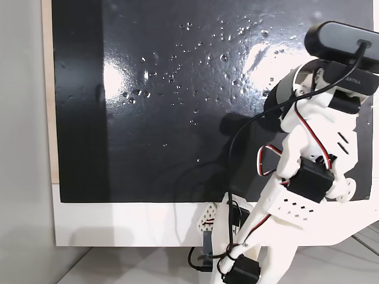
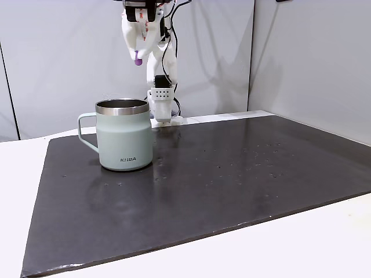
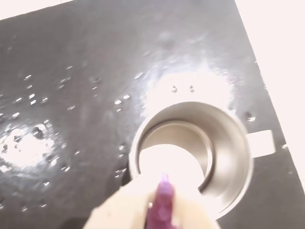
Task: Grasp a pengrip and put it in the cup.
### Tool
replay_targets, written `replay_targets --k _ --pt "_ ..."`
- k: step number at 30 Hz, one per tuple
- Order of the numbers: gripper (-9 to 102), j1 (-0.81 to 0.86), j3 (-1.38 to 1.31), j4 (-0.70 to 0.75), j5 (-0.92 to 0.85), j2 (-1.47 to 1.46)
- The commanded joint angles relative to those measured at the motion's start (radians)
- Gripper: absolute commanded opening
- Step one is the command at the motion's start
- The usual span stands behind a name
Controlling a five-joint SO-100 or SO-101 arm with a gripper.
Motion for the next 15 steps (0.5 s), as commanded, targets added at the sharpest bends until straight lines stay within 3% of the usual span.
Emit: replay_targets --k 1,15 --pt "0 0.031 -0.061 -0.072 -0.020 -0.017" --pt "0 0.060 0.063 -0.181 -0.018 -0.084"
